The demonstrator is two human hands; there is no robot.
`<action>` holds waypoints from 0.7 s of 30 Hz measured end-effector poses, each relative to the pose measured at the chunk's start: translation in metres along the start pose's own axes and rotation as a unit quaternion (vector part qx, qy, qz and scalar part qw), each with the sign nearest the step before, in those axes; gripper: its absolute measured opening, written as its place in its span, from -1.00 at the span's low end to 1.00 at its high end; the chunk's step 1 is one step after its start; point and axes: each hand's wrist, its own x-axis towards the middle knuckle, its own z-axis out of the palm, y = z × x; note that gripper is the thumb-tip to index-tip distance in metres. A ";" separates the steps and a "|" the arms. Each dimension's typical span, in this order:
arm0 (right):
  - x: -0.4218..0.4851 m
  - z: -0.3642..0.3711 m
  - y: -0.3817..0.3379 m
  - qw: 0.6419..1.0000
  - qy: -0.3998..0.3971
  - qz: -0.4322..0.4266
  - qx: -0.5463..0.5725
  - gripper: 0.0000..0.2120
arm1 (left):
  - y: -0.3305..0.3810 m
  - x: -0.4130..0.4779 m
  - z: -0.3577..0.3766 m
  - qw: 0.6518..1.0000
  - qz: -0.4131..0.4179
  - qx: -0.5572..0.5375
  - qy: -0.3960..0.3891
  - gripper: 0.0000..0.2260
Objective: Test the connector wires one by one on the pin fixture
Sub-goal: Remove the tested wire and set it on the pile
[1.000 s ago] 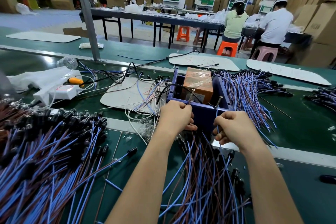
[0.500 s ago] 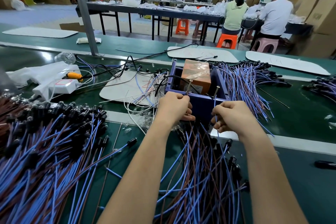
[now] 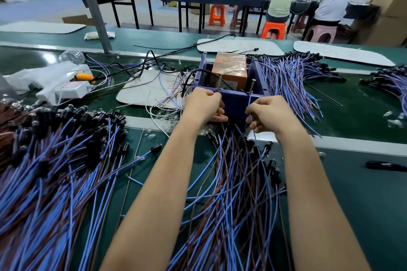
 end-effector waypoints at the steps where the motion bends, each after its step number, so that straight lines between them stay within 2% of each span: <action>1: -0.001 -0.002 -0.001 1.000 -0.006 -0.001 0.002 -0.83 | 0.003 -0.003 -0.001 1.000 -0.001 0.004 -0.007 -0.71; 4: -0.010 -0.009 -0.009 0.998 -0.055 -0.005 0.040 -0.82 | 0.017 -0.015 -0.004 0.999 0.021 -0.013 -0.047 -0.73; 7: -0.024 -0.018 -0.025 0.979 -0.113 -0.033 0.169 -0.85 | 0.038 -0.032 -0.005 0.991 0.097 -0.049 -0.076 -0.75; 10: -0.039 -0.023 -0.046 0.929 -0.115 -0.131 0.327 -0.86 | 0.054 -0.051 -0.004 0.979 0.171 -0.046 -0.103 -0.78; 13: -0.054 -0.020 -0.063 0.872 -0.105 -0.218 0.426 -0.85 | 0.072 -0.064 -0.007 0.966 0.187 -0.102 -0.144 -0.79; 16: -0.067 -0.013 -0.074 0.841 -0.104 -0.268 0.459 -0.87 | 0.092 -0.067 -0.015 0.958 0.244 -0.071 -0.130 -0.78; 21: -0.089 -0.006 -0.087 0.827 -0.057 -0.284 0.482 -0.78 | 0.107 -0.083 -0.019 0.912 0.409 -0.005 -0.033 -0.83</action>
